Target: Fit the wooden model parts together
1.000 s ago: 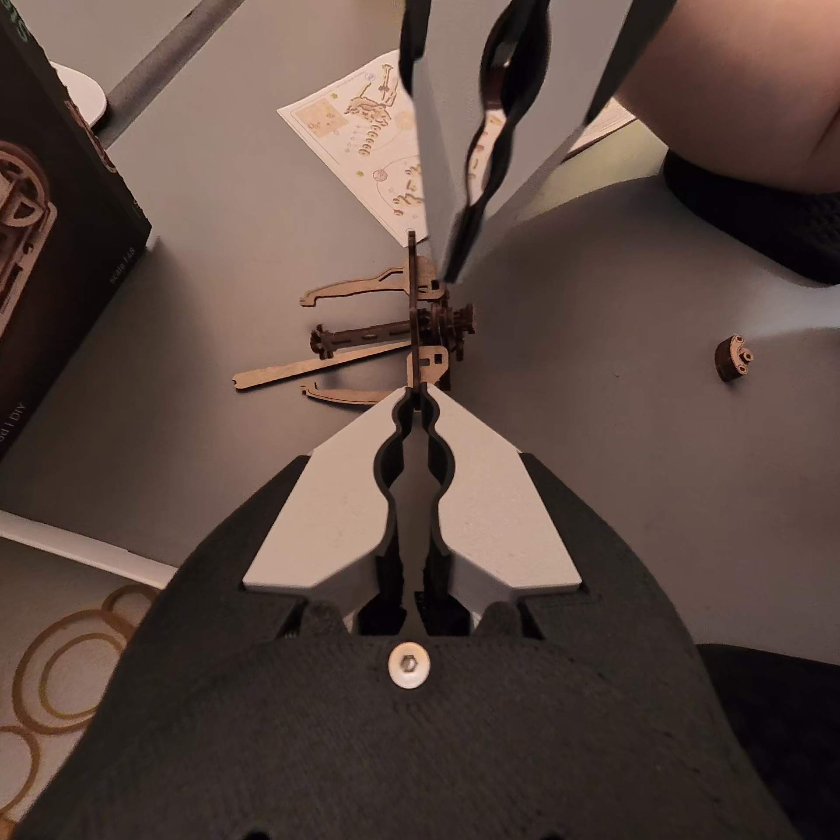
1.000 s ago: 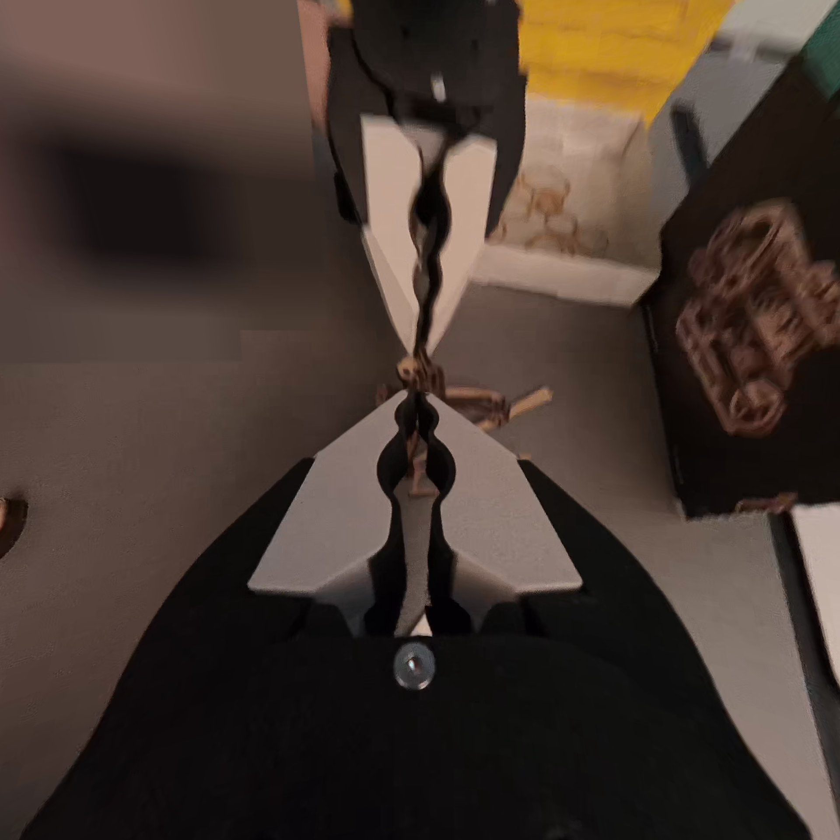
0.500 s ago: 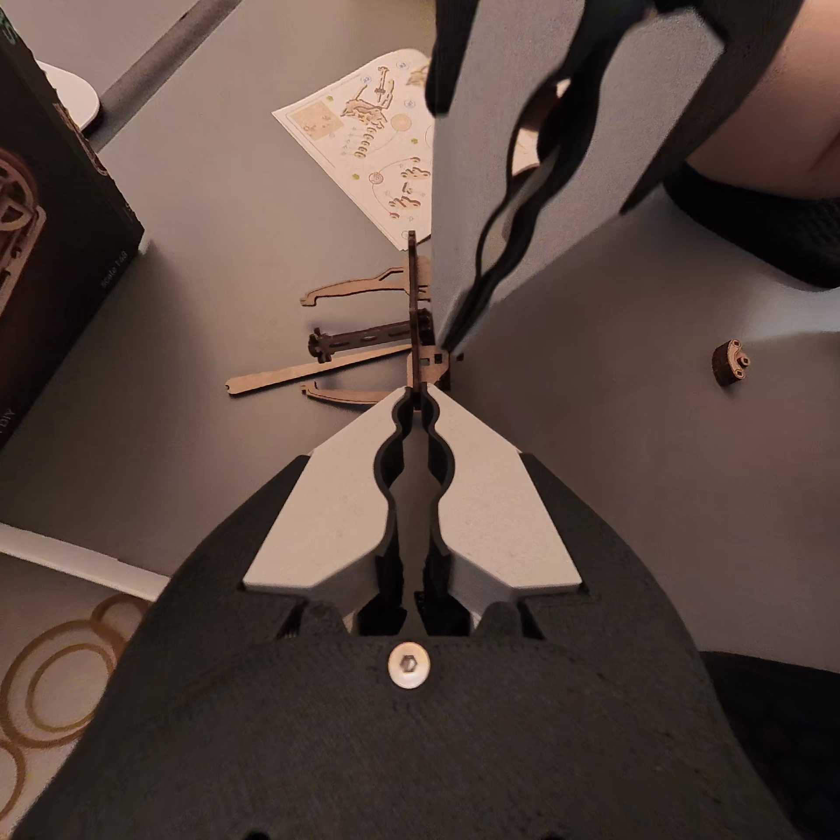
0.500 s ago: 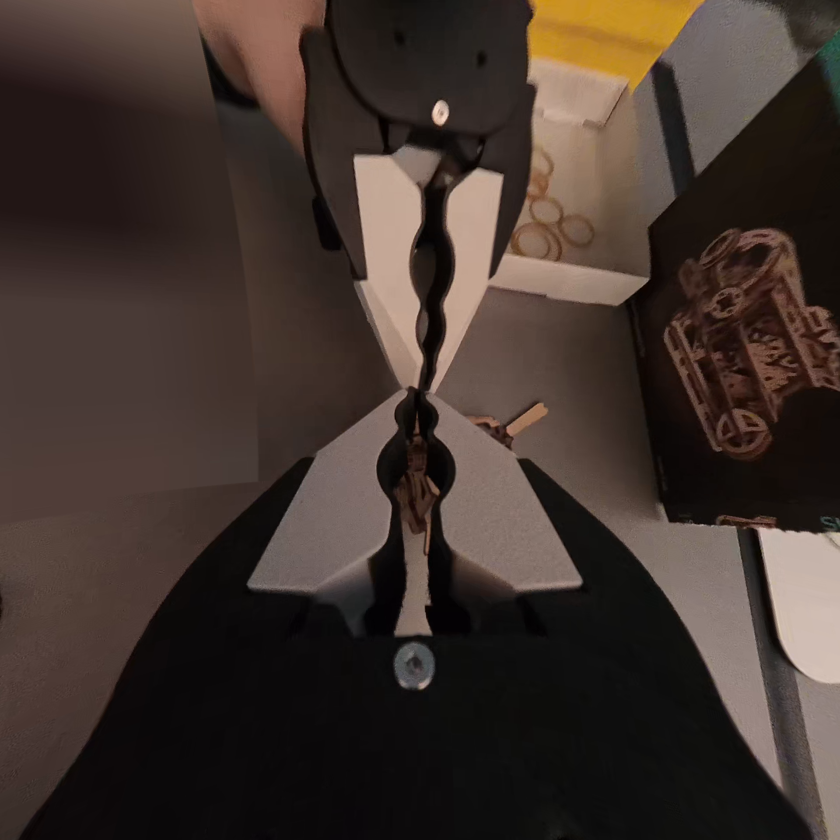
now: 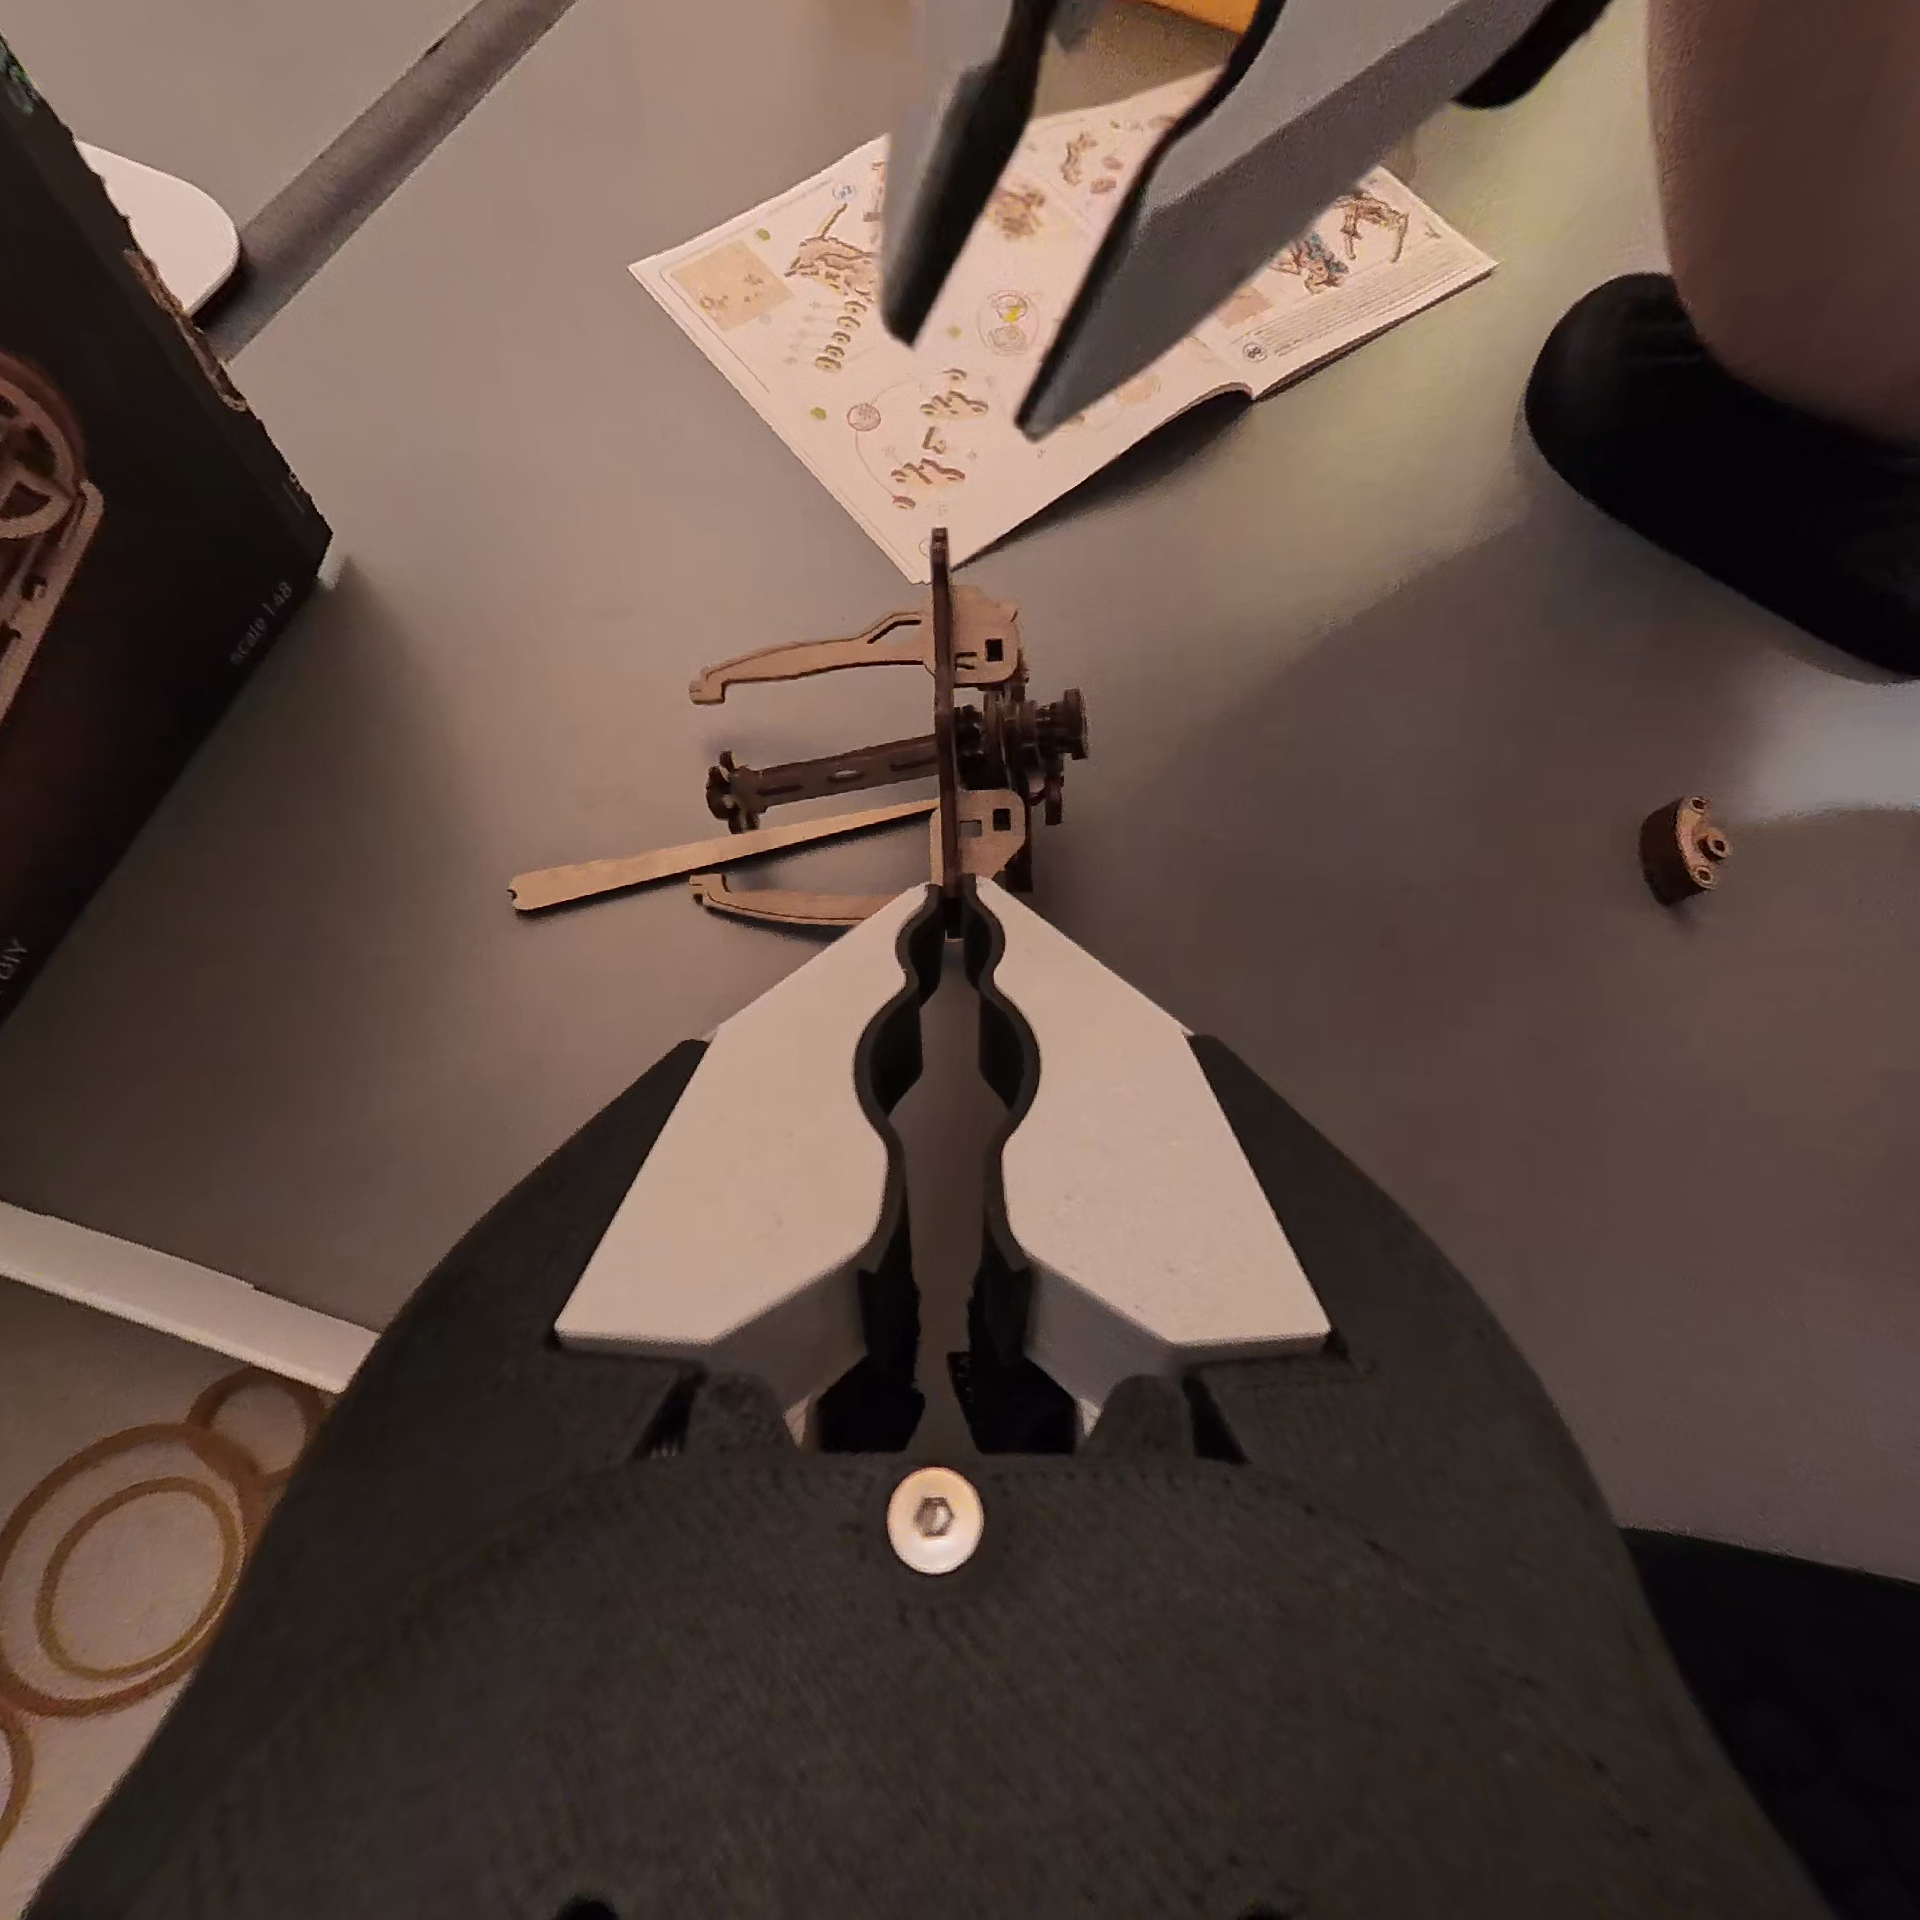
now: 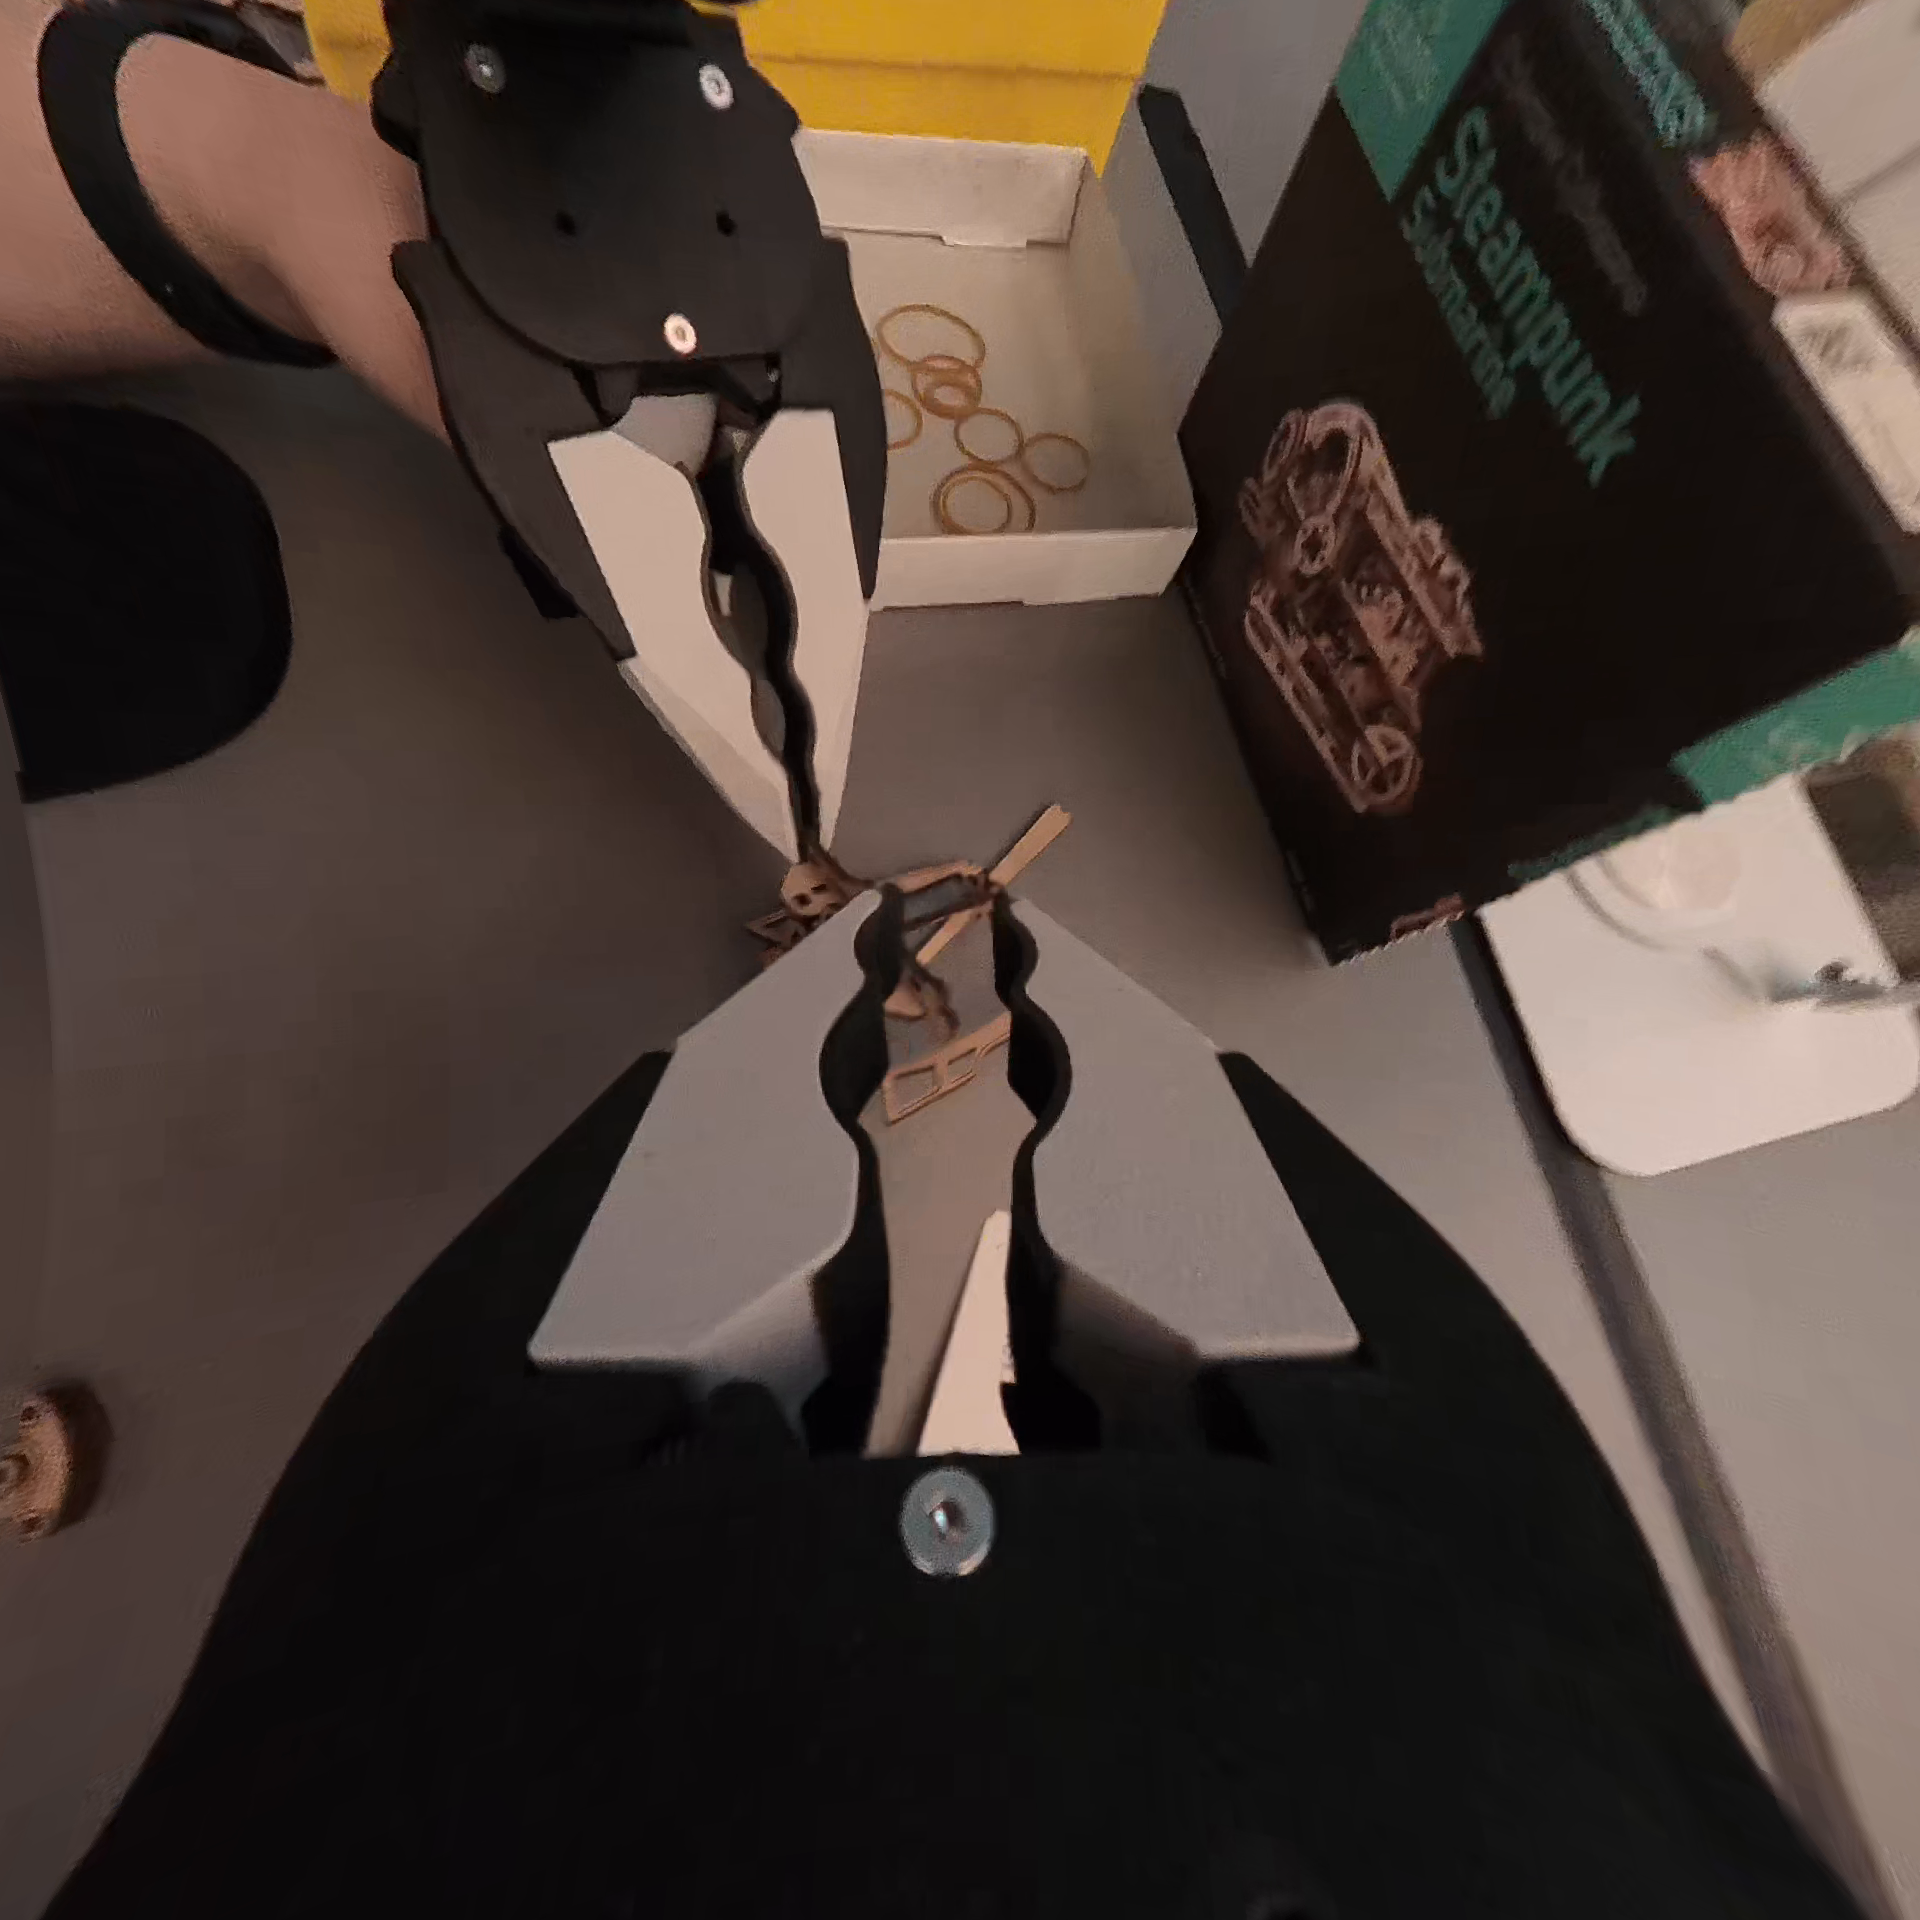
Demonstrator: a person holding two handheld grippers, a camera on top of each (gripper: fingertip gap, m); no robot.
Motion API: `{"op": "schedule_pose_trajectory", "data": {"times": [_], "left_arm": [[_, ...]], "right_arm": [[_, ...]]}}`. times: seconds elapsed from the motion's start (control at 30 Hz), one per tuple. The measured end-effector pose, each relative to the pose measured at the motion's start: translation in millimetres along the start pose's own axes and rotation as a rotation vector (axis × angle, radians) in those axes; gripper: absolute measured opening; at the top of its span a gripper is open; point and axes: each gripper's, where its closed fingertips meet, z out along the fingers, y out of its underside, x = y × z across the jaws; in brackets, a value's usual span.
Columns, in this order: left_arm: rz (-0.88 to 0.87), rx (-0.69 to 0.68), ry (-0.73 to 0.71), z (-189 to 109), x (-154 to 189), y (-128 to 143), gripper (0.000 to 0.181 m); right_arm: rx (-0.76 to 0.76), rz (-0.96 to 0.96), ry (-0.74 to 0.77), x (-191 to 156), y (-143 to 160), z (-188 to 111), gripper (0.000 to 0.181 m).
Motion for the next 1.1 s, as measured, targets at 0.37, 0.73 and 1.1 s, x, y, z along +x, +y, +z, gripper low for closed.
{"op": "schedule_pose_trajectory", "data": {"times": [0.37, 0.73, 1.1], "left_arm": [[-0.071, 0.072, 0.075, -13, 3, -9, 0.009], [-0.152, 0.078, -0.055, -22, -33, -1, 0.01], [0.004, 0.018, -0.166, 5, -30, -23, 0.011]], "right_arm": [[-0.013, 0.207, 0.115, -32, 44, 12, 0.018], [0.148, 0.32, 0.075, -15, 53, -8, 0.018], [0.259, 0.172, 0.039, -17, 47, -5, 0.022]]}}
